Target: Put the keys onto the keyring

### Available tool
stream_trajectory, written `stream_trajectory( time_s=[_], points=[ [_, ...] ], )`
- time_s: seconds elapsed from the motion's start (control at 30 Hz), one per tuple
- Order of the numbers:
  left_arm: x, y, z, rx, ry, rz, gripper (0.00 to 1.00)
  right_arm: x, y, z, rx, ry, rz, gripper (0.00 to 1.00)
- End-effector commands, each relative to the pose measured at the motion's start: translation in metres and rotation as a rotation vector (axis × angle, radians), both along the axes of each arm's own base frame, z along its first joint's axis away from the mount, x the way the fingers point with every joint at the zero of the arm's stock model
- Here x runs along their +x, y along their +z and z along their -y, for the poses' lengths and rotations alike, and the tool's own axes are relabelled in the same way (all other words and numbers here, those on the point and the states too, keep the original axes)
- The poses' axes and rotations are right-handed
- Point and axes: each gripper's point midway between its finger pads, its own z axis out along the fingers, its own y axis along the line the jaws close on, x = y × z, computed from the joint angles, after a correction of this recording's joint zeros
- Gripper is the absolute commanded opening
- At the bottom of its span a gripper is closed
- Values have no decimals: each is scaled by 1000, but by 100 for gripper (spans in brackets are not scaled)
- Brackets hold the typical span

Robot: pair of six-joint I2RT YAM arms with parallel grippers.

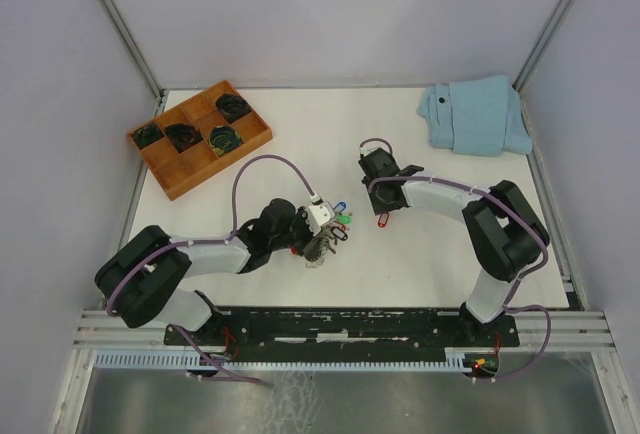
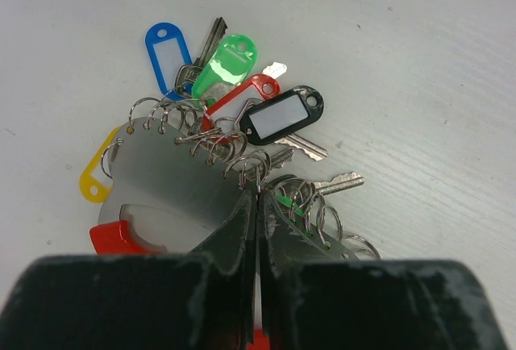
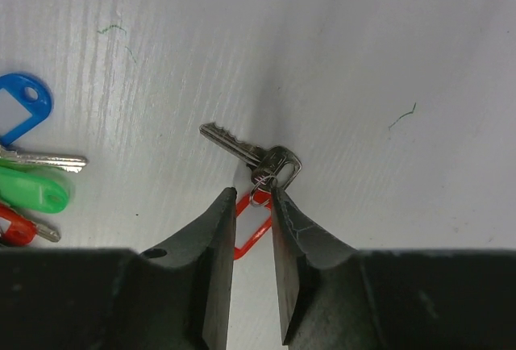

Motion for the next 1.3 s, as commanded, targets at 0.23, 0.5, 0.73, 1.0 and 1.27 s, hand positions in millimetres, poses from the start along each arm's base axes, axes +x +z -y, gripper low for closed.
stream_trajectory(
  time_s=[0.23, 0.5, 0.73, 1.0, 1.27],
  points=[
    [9, 18, 8, -52, 16, 24, 3, 16, 3, 0, -18, -48, 39, 26],
    [9, 18, 10, -51, 10, 18, 3, 13, 6, 5, -37, -49, 39, 10],
    [5, 20, 11, -55, -25, 21, 3, -1, 31, -1, 30, 35, 45, 1],
    [4, 27, 10, -91, -31, 28, 3, -45, 47, -24, 224, 199, -19, 1],
    [4, 31, 10, -112, -27, 32, 3, -113, 61, -25, 219, 278, -132, 1]
  ],
)
